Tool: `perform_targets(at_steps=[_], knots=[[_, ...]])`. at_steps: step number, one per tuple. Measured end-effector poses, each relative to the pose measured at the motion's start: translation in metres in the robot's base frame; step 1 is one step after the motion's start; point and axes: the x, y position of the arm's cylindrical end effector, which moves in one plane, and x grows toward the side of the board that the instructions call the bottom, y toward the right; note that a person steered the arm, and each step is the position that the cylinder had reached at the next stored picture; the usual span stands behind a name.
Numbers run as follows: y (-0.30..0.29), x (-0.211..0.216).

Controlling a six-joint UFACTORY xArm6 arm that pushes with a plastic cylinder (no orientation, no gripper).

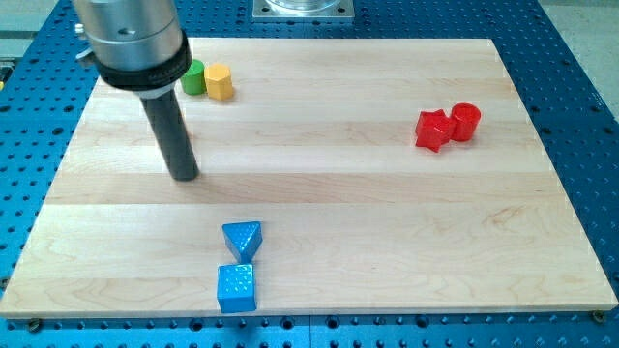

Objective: Place your hand close to the triangle

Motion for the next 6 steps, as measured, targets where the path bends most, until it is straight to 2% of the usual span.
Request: perform_targets(at_steps=[1,2,3,4,5,6], knots=[[-0.003,-0.028],[-0.031,-0.052],[-0.027,-0.028],[0.054,0.003],[0.163,0.064],[0.124,0.141]])
